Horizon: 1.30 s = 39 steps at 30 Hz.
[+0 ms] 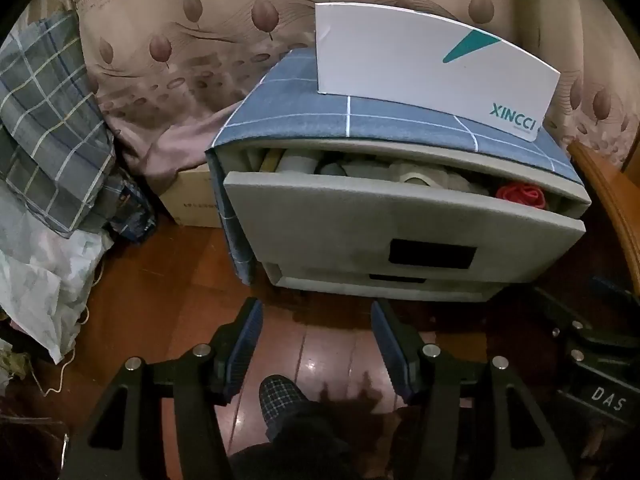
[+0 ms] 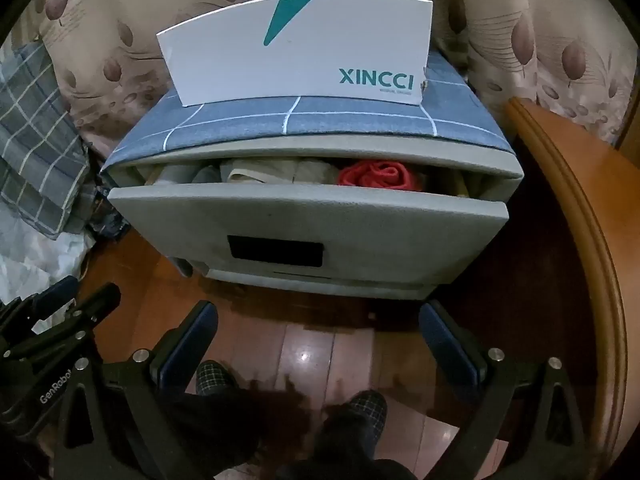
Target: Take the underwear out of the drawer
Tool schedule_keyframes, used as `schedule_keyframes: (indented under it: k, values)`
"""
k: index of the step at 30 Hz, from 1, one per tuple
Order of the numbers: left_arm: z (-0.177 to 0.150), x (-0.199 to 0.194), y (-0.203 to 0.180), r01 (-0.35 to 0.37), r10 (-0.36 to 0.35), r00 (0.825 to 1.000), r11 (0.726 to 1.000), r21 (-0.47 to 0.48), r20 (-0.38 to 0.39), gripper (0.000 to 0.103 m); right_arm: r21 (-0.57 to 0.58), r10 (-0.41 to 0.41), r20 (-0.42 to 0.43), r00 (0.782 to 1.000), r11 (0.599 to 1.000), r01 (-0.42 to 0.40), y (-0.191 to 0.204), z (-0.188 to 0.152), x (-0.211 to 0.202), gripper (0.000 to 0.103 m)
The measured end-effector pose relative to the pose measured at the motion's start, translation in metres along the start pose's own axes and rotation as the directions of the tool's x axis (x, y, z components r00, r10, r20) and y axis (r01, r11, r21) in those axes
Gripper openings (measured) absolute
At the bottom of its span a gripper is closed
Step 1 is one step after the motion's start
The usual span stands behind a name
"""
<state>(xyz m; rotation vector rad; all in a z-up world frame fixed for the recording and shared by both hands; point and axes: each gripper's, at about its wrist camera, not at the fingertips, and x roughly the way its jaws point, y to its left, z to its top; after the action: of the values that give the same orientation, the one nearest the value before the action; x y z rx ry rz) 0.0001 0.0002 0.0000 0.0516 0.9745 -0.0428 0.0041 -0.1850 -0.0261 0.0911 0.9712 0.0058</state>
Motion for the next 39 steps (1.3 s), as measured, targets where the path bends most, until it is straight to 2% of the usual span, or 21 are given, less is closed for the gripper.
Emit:
schedule_keyframes:
  k: [15, 39]
  values:
    - [0.002, 0.011, 0.000, 0.005, -0.005, 1.000, 1.000, 0.001, -0.023, 0.058, 0.010, 0.005, -0.009, 1.000, 1.000, -0.005, 0.000, 0.000, 0.001, 0.100]
    - [0.000, 0.004, 0.002, 0.001, -0.001, 1.000, 1.000, 0.000, -0.018, 0.058, 0.016, -0.004, -0.014, 1.000, 1.000, 0.005, -0.002, -0.002, 0.004, 0.100]
